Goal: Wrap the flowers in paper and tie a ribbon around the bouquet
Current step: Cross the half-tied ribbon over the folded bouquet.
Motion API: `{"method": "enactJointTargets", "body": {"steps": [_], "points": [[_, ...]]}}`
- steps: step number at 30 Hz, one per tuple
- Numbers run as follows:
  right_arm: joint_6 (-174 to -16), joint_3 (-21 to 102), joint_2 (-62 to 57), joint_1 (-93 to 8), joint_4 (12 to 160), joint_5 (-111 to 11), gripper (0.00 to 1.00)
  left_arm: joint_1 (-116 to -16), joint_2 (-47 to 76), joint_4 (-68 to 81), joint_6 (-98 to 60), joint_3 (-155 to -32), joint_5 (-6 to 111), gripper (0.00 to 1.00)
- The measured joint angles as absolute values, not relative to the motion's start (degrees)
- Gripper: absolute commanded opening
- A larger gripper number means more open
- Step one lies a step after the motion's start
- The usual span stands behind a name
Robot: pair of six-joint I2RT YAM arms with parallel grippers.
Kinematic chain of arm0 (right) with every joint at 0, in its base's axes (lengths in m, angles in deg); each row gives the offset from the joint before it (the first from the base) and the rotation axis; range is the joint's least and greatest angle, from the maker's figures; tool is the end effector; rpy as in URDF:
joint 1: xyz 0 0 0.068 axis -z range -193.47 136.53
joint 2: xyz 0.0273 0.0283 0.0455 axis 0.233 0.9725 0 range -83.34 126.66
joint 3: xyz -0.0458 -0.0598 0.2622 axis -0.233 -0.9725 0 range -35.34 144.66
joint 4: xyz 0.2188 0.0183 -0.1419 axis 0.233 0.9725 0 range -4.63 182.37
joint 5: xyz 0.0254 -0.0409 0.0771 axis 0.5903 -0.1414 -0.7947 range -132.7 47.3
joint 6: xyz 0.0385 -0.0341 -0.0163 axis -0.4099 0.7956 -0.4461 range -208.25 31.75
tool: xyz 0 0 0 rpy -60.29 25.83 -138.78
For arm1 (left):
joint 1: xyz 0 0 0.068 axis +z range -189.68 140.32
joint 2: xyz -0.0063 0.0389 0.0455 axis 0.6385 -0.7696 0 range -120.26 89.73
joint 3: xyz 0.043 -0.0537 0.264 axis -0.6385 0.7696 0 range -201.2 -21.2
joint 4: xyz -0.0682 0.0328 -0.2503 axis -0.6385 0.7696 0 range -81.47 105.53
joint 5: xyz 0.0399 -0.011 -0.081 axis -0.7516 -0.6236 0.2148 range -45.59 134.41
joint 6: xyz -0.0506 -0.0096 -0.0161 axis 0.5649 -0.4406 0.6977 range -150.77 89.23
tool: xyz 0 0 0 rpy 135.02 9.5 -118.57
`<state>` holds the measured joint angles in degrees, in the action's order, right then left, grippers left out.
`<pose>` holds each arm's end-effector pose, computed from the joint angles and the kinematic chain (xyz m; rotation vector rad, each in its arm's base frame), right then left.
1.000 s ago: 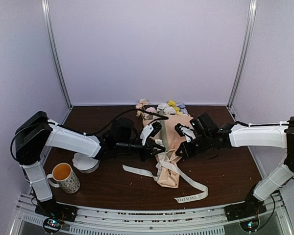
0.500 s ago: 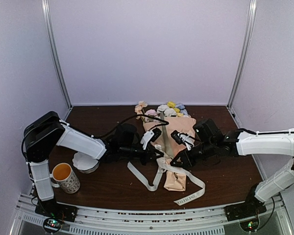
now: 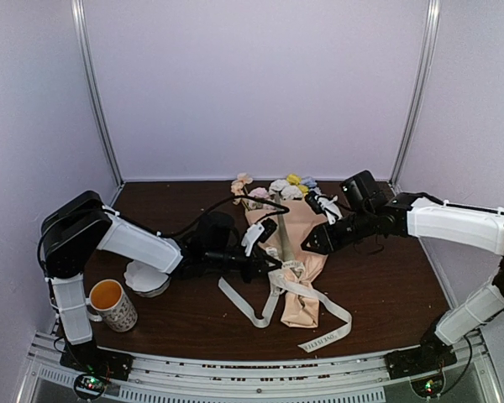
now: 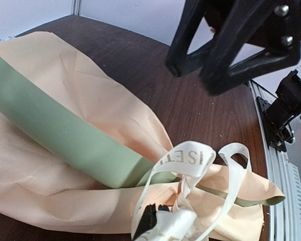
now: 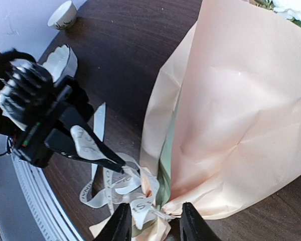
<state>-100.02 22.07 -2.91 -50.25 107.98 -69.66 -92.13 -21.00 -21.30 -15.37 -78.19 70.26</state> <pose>0.2298 0.1919 0.2576 -0.7663 2.3464 0.9487 0.2338 -0.3295 0.1552 0.9784 1.9189 -1.1790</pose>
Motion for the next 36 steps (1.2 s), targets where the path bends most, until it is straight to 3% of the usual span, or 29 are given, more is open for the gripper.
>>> {"method": "enactJointTargets", "body": {"steps": [3, 9, 20, 36], "points": [[-98.9, 23.5, 2.0, -50.2, 109.0, -69.0, 0.23, -92.1, -21.0, -21.4, -15.4, -78.2, 70.3, 0.00], [-97.0, 23.6, 8.6, -50.2, 110.4, -72.2, 0.22, -92.1, -21.0, -21.4, -15.4, -78.0, 70.3, 0.00], [-97.4, 23.5, 11.0, -50.4, 103.5, -85.2, 0.18, -92.1, -21.0, -21.4, -15.4, -77.9, 70.3, 0.00], [-91.3, 27.2, 13.5, -50.9, 111.1, -82.8, 0.17, -91.5, -21.0, -21.5, -15.3, -77.4, 70.3, 0.00]]}}
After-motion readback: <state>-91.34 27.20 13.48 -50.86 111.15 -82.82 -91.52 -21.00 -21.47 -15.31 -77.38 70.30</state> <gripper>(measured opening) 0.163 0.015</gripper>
